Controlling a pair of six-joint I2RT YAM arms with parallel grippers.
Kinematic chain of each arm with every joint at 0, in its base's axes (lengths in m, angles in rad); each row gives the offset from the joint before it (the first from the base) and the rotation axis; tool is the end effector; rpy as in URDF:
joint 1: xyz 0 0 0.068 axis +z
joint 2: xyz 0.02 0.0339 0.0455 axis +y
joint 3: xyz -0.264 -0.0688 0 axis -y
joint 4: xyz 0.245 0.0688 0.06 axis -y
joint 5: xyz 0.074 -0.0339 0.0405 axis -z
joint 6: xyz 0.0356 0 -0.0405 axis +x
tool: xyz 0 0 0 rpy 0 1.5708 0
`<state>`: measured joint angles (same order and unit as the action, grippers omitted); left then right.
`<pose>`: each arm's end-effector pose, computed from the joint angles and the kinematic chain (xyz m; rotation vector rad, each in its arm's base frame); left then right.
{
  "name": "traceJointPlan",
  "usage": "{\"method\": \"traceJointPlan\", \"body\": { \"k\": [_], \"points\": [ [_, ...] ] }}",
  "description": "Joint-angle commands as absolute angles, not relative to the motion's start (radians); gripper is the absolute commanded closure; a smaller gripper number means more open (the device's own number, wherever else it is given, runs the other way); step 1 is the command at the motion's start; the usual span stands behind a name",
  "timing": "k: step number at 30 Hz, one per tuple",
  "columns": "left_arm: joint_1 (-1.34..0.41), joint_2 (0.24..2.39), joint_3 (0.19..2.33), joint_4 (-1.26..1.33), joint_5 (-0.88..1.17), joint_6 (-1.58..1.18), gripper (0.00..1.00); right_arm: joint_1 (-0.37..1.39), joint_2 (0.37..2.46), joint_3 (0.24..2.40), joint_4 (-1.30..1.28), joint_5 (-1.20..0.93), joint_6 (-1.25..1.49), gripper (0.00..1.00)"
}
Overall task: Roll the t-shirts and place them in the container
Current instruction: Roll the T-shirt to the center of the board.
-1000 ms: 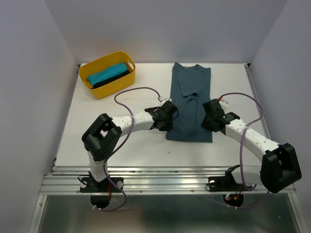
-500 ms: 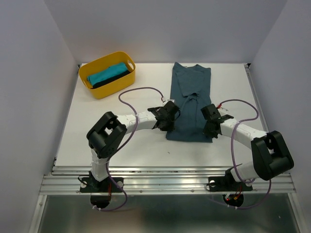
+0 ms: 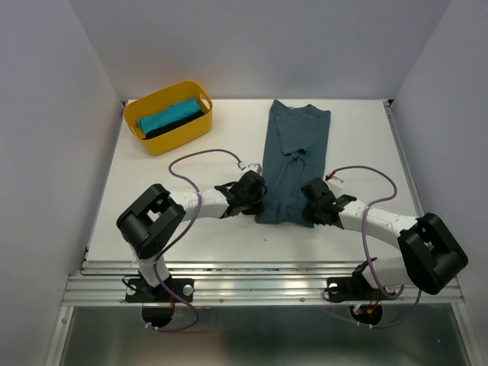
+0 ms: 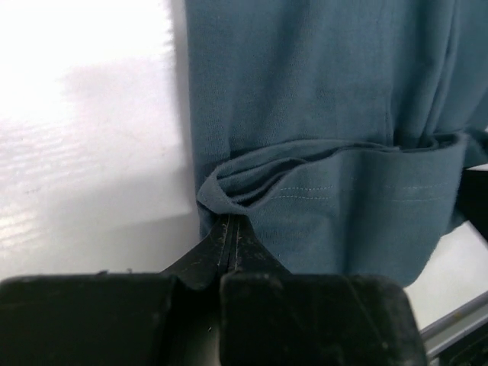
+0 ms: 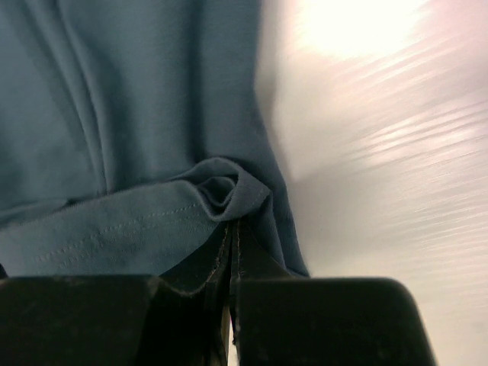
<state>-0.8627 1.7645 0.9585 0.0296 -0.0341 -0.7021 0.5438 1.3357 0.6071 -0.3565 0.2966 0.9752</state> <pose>0.2363 -0.2741 0.1605 0.1802 2.4589 -0.6993 0.2037 0.1110 0.1563 0.6469 2.5051 0.1609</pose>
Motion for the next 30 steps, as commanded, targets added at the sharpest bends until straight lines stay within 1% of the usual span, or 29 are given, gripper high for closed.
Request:
{"method": "traceJointPlan", "body": {
  "k": [1, 4, 7, 13, 16, 20, 25, 30],
  "points": [
    [-0.867, 1.728, 0.803, -0.037, -0.012, -0.767, 1.00, 0.684, 1.429, 0.557, -0.468, 0.216, 1.115, 0.99],
    [-0.873, 1.671, 0.732, -0.058, -0.035, -0.810, 1.00, 0.762, 1.453, 0.571, -0.498, 0.239, 1.178, 0.99],
    [-0.873, 1.567, 0.687, -0.136, -0.121, -0.827, 1.00, 0.784, 1.456, 0.584, -0.551, 0.270, 1.219, 0.99],
    [-0.873, 1.471, 0.660, -0.222, -0.181, -0.830, 1.00, 0.784, 1.327, 0.537, -0.633, 0.319, 1.250, 0.99],
    [-0.874, 1.465, 0.666, -0.213, -0.173, -0.828, 1.00, 0.784, 1.272, 0.517, -0.637, 0.310, 1.235, 0.99],
    [-0.876, 1.489, 0.693, -0.215, -0.164, -0.827, 1.00, 0.784, 1.258, 0.521, -0.609, 0.287, 1.201, 0.99],
    [-0.879, 1.488, 0.713, -0.250, -0.193, -0.903, 1.00, 0.831, 1.267, 0.560, -0.713, 0.299, 1.281, 0.99],
    [-0.890, 1.468, 0.703, -0.252, -0.204, -0.931, 1.00, 0.865, 1.238, 0.532, -0.725, 0.267, 1.347, 0.99]
  ]
}}
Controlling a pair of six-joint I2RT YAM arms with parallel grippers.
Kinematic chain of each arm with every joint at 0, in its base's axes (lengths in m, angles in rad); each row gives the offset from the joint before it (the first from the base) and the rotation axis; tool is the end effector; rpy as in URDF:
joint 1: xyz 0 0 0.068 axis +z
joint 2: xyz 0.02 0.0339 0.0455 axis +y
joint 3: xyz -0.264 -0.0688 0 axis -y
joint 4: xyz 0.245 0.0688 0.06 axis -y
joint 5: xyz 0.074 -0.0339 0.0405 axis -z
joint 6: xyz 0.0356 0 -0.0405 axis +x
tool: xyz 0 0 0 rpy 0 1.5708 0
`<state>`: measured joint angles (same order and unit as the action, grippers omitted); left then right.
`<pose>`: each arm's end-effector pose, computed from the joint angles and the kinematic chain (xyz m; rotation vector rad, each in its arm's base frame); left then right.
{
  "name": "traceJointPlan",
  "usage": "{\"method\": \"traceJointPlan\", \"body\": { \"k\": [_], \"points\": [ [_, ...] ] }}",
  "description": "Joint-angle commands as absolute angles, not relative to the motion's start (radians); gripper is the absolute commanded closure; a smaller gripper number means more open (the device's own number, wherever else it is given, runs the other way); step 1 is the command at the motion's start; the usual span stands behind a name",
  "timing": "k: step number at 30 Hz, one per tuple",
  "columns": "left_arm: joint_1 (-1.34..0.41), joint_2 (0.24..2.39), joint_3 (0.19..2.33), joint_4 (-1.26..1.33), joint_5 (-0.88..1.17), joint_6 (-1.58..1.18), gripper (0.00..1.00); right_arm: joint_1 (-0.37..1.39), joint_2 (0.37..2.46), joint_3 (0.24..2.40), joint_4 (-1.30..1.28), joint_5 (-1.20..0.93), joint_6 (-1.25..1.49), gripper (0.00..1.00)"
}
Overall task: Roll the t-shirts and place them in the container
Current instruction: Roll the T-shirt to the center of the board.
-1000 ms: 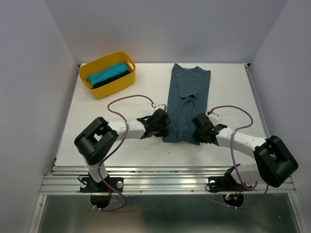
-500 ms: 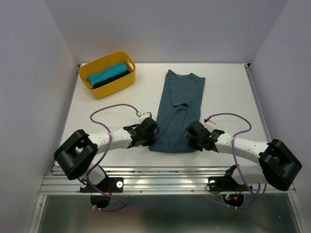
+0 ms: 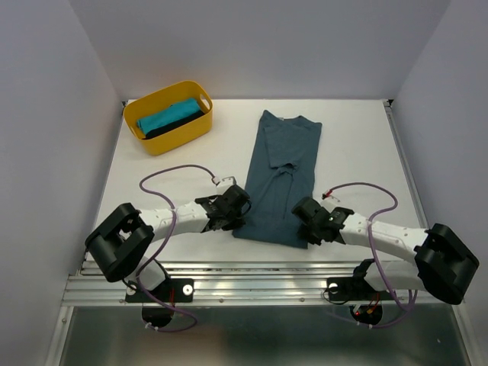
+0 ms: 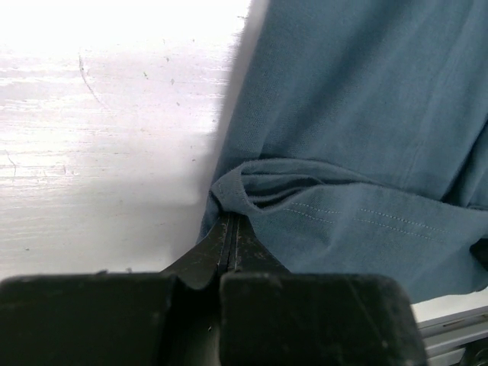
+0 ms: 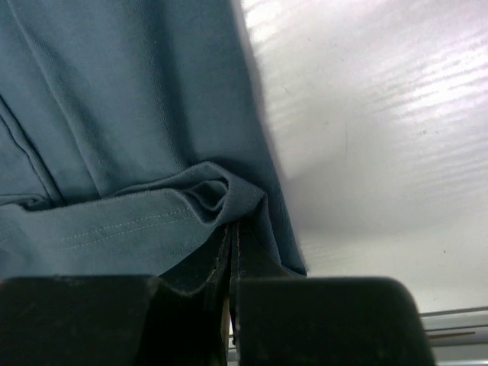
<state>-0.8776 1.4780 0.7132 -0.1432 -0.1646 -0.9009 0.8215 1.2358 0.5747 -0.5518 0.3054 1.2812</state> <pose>0.1840 -0.2124 0.1640 -0.1019 2.5456 -0.5482 0.1449 0.1401 0.1586 0.6867 2.6059 0.2172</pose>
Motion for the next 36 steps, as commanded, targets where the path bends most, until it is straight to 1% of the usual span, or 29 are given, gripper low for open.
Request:
{"method": "traceJointPlan", "body": {
  "k": [1, 5, 11, 16, 18, 21, 22, 23, 24, 27, 31, 36],
  "points": [
    [-0.891, 1.465, 0.701, -0.252, -0.204, -0.934, 1.00, 0.876, 1.235, 0.531, -0.732, 0.271, 1.357, 0.99],
    [-0.897, 1.460, 0.706, -0.256, -0.206, -0.925, 1.00, 0.888, 1.215, 0.546, -0.802, 0.307, 1.400, 0.99],
    [-0.905, 1.401, 0.745, -0.325, -0.247, -0.911, 1.00, 0.897, 1.100, 0.675, -0.931, 0.406, 1.404, 0.98],
    [-0.905, 1.344, 0.870, -0.365, -0.262, -0.809, 1.00, 0.897, 1.072, 0.773, -0.962, 0.509, 1.373, 0.92],
    [-0.905, 1.361, 0.947, -0.371, -0.258, -0.775, 1.00, 0.897, 1.119, 0.802, -0.960, 0.546, 1.361, 0.90],
    [-0.900, 1.422, 1.032, -0.388, -0.265, -0.715, 0.99, 0.809, 1.186, 0.853, -0.936, 0.569, 1.286, 0.89],
    [-0.897, 1.440, 1.086, -0.388, -0.265, -0.701, 0.99, 0.773, 1.216, 0.856, -0.883, 0.562, 1.217, 0.89],
    [-0.888, 1.483, 1.110, -0.387, -0.265, -0.687, 0.99, 0.697, 1.226, 0.856, -0.846, 0.525, 1.178, 0.89],
    [-0.884, 1.505, 1.155, -0.382, -0.268, -0.663, 1.00, 0.660, 1.239, 0.845, -0.762, 0.500, 1.102, 0.89],
    [-0.851, 1.595, 1.222, -0.353, -0.238, -0.620, 1.00, 0.548, 1.285, 0.848, -0.672, 0.428, 1.017, 0.89],
    [-0.802, 1.722, 1.294, -0.315, -0.201, -0.581, 1.00, 0.516, 1.435, 0.908, -0.586, 0.393, 0.922, 0.91],
    [-0.750, 1.831, 1.337, -0.272, -0.178, -0.552, 1.00, 0.473, 1.532, 0.948, -0.532, 0.371, 0.891, 0.92]
  ]
}}
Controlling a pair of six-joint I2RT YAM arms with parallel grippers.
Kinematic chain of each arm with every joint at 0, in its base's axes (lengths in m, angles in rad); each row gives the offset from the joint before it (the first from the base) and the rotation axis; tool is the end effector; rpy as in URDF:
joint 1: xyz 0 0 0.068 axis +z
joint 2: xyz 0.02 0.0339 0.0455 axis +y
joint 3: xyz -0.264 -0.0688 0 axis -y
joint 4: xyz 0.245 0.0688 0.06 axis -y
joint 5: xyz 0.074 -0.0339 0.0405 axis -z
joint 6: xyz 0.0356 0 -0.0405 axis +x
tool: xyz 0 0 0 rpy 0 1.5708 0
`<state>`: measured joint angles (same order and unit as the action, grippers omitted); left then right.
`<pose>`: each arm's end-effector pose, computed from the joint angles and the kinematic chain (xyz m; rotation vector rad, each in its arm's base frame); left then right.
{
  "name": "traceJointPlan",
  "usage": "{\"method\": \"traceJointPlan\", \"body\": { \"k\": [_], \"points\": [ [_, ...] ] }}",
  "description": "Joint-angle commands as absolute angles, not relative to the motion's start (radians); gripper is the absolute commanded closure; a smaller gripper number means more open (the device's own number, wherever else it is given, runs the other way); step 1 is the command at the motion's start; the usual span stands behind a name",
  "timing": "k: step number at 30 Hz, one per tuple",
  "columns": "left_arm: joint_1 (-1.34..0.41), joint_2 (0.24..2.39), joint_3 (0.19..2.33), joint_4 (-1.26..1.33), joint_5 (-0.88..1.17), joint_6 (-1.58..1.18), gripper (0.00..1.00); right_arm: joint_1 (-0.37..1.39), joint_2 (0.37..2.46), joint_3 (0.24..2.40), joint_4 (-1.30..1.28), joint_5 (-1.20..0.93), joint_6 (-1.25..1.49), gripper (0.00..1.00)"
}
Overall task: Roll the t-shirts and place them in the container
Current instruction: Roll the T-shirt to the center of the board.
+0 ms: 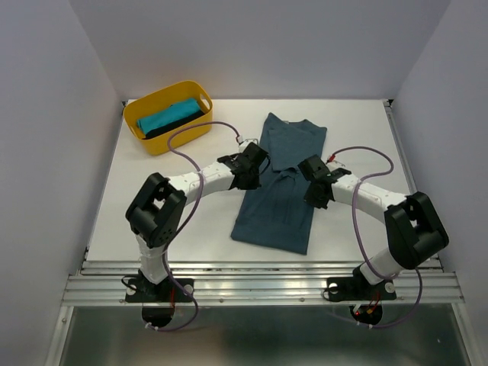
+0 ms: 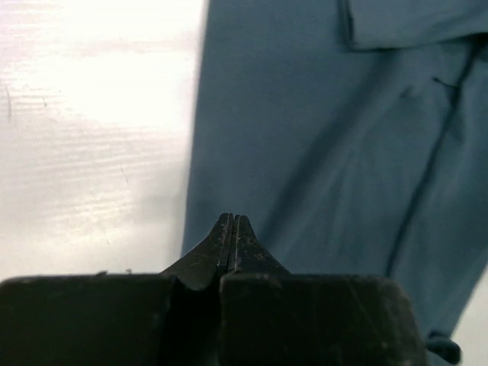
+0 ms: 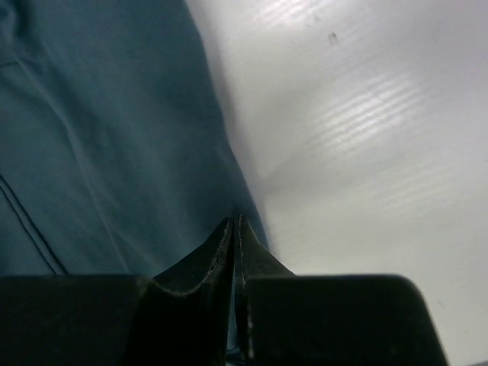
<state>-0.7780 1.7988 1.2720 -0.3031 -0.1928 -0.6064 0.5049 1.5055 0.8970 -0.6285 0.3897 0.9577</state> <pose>0.2863 -0.2725 0.2190 0.1169 2.4201 -0.4199 0.2456 0.1203 0.1851 0.6770 2.5487 -0.0906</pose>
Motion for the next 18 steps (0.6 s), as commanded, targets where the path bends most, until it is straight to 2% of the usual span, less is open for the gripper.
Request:
{"method": "traceJointPlan", "body": {
  "k": [1, 7, 18],
  "points": [
    [-0.746, 1.865, 1.345, -0.273, -0.166, -0.543, 1.00, 0.453, 1.546, 0.951, -0.526, 0.362, 0.882, 0.92],
    [-0.739, 1.954, 1.370, -0.250, -0.130, -0.520, 1.00, 0.405, 1.660, 0.962, -0.485, 0.360, 0.850, 0.93],
    [-0.696, 2.080, 1.486, -0.259, -0.098, -0.508, 1.00, 0.327, 1.818, 1.118, -0.494, 0.408, 0.765, 0.95]
  ]
}}
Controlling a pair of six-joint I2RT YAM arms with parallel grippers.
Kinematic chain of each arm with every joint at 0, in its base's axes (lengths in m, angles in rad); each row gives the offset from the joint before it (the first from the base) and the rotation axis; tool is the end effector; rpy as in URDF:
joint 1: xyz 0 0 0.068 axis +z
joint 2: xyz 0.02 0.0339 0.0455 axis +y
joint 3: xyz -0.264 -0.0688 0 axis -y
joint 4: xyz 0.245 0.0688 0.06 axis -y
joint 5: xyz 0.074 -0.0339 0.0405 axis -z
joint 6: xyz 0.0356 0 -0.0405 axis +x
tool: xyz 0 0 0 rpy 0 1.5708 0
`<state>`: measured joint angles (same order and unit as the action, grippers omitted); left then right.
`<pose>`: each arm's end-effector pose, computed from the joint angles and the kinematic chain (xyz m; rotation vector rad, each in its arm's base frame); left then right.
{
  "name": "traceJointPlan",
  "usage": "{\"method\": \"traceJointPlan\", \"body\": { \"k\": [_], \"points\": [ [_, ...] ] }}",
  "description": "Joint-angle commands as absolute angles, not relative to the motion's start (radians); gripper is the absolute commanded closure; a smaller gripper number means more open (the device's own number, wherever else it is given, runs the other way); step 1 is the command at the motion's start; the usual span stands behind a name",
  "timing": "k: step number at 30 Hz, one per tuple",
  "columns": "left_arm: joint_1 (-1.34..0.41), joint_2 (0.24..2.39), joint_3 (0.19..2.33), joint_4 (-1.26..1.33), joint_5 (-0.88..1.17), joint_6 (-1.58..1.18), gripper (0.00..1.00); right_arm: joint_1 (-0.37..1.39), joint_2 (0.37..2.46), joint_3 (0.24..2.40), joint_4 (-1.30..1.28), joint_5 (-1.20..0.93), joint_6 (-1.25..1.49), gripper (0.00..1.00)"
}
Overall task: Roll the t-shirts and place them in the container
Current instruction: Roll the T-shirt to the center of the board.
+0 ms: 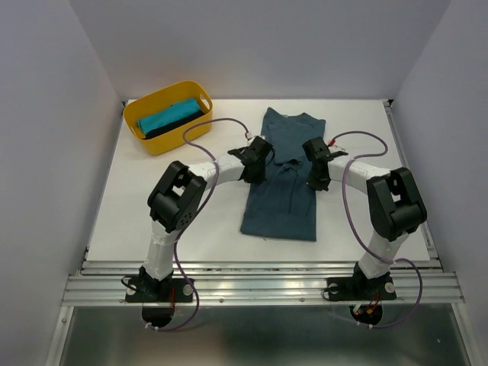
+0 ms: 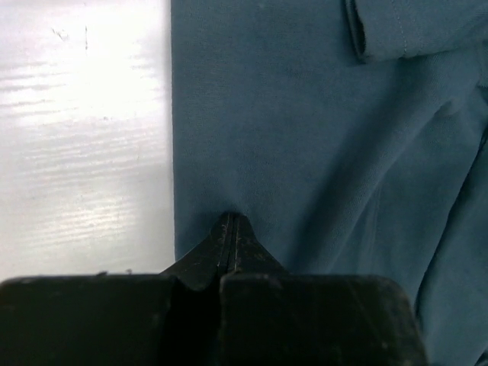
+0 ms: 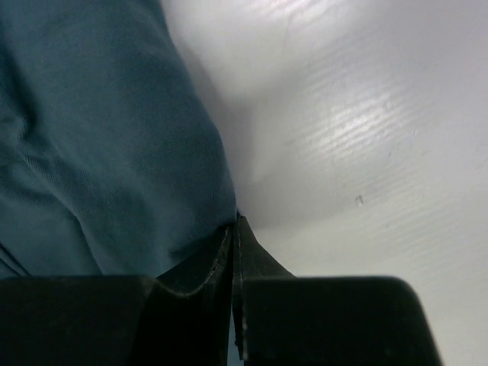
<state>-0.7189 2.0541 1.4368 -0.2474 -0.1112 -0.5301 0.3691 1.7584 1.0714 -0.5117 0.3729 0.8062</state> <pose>0.3399 -0.2922 0.1711 0.1827 2.4677 -0.4213 0.3177 0.1090 0.1641 0.6604 2.5436 -0.1383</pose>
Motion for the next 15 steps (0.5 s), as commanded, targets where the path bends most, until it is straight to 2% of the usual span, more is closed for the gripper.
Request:
{"method": "traceJointPlan", "body": {
  "k": [1, 6, 9, 10, 11, 13, 15],
  "points": [
    [-0.695, 2.080, 1.511, -0.264, -0.098, -0.503, 1.00, 0.327, 1.822, 1.155, -0.521, 0.410, 0.764, 0.96],
    [-0.695, 1.988, 1.559, -0.321, -0.120, -0.495, 1.00, 0.327, 1.720, 1.167, -0.561, 0.384, 0.753, 0.91],
    [-0.695, 1.877, 1.552, -0.344, -0.170, -0.486, 1.00, 0.327, 1.602, 1.129, -0.587, 0.362, 0.744, 0.78],
    [-0.695, 1.849, 1.540, -0.350, -0.179, -0.483, 1.00, 0.327, 1.539, 1.115, -0.607, 0.359, 0.749, 0.67],
    [-0.695, 1.797, 1.533, -0.366, -0.205, -0.482, 1.00, 0.327, 1.507, 1.102, -0.615, 0.351, 0.752, 0.63],
    [-0.695, 1.744, 1.499, -0.376, -0.203, -0.502, 0.94, 0.327, 1.442, 1.043, -0.627, 0.333, 0.762, 0.56],
    [-0.695, 1.663, 1.413, -0.368, -0.177, -0.523, 0.80, 0.327, 1.343, 0.994, -0.629, 0.279, 0.778, 0.37]
  ]
}}
